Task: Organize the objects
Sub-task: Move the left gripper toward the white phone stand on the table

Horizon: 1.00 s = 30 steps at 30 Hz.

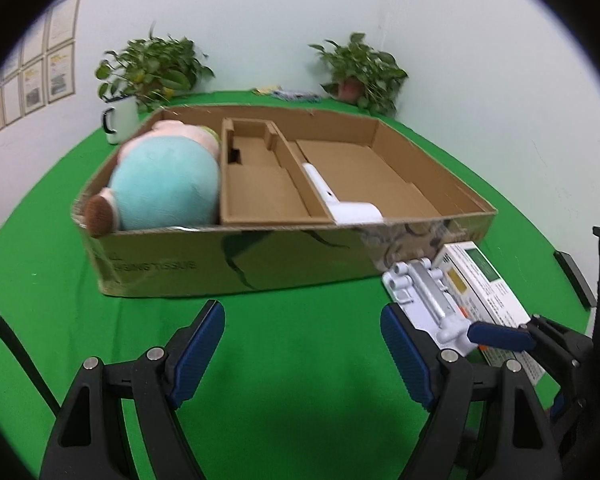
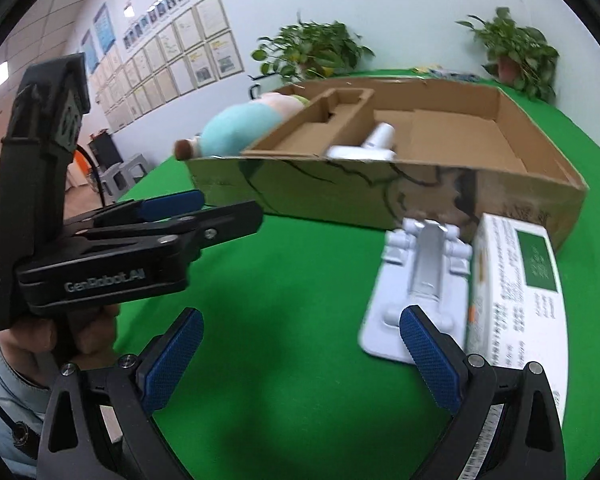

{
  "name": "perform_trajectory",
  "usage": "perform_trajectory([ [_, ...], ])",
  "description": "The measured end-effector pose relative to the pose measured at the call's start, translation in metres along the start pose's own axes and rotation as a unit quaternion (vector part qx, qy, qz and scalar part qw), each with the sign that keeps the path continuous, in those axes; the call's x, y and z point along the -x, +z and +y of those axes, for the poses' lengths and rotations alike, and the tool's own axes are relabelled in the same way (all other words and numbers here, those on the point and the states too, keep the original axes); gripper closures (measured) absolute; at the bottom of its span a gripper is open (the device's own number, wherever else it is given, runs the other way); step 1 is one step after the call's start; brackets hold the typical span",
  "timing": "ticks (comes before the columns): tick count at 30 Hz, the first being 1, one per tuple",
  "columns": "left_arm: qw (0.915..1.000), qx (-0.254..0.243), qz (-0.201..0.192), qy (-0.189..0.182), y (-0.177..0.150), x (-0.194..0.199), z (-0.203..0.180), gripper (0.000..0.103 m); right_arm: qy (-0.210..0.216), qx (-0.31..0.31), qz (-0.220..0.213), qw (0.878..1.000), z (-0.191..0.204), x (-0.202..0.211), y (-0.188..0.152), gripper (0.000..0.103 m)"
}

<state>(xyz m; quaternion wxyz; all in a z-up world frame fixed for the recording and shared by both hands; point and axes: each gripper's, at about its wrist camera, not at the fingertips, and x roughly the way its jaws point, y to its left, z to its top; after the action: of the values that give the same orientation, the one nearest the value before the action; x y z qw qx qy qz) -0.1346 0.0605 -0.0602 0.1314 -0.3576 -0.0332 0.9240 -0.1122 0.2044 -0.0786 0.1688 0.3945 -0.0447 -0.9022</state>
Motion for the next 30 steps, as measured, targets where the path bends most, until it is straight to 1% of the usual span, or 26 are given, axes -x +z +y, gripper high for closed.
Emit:
perform_trajectory([
  [4,0.9991,0.005,0.021,-0.035,0.001,-0.012,-0.005,0.023,-0.042,-0.008,0.022,0.999,-0.018,-0.006,-0.004,0.004],
  [6,0.9990,-0.007,0.025,-0.037,0.005,-0.018,-0.009,0.023,-0.073,-0.010,0.026,0.997,-0.028,-0.006,-0.004,0.004],
  [9,0.9985,-0.007,0.029,-0.046,0.009,-0.022,-0.011,0.023,-0.103,-0.022,0.033,0.994,-0.042,-0.009,-0.001,0.004],
  [11,0.9982,-0.010,0.028,-0.051,0.012,-0.023,-0.013,0.023,-0.111,-0.029,0.038,0.993,-0.046,-0.013,0.001,0.004],
  [14,0.9983,-0.015,0.025,-0.050,0.012,-0.023,-0.015,0.023,-0.103,-0.028,0.044,0.993,-0.041,-0.018,0.002,0.004],
  [16,0.9982,-0.011,0.030,-0.051,0.011,-0.024,-0.014,0.023,-0.109,-0.019,0.052,0.992,-0.034,-0.027,0.002,0.007],
  [17,0.9981,-0.009,0.034,-0.051,0.010,-0.025,-0.012,0.023,-0.118,-0.016,0.056,0.991,-0.031,-0.030,0.003,0.010],
  [19,0.9980,-0.011,0.039,-0.048,0.008,-0.027,-0.010,0.023,-0.153,-0.008,0.059,0.986,-0.029,-0.036,0.003,0.017],
  [20,0.9980,-0.015,0.039,-0.047,0.007,-0.027,-0.010,0.023,-0.159,-0.008,0.056,0.986,-0.029,-0.037,0.004,0.021],
  [23,0.9977,-0.025,0.040,-0.050,0.003,-0.023,-0.009,0.023,-0.150,-0.015,0.054,0.987,-0.026,-0.037,0.004,0.036],
  [26,0.9962,-0.007,0.054,-0.068,-0.002,-0.025,-0.007,0.023,-0.143,-0.016,0.055,0.988,-0.018,-0.034,-0.003,0.036],
  [28,0.9926,0.008,0.079,-0.092,-0.009,-0.029,-0.007,0.023,-0.111,-0.013,0.061,0.992,-0.006,-0.027,-0.010,0.034],
  [30,0.9879,0.019,0.100,-0.118,-0.019,-0.031,-0.008,0.023,-0.058,-0.012,0.066,0.996,0.005,-0.017,-0.018,0.031],
])
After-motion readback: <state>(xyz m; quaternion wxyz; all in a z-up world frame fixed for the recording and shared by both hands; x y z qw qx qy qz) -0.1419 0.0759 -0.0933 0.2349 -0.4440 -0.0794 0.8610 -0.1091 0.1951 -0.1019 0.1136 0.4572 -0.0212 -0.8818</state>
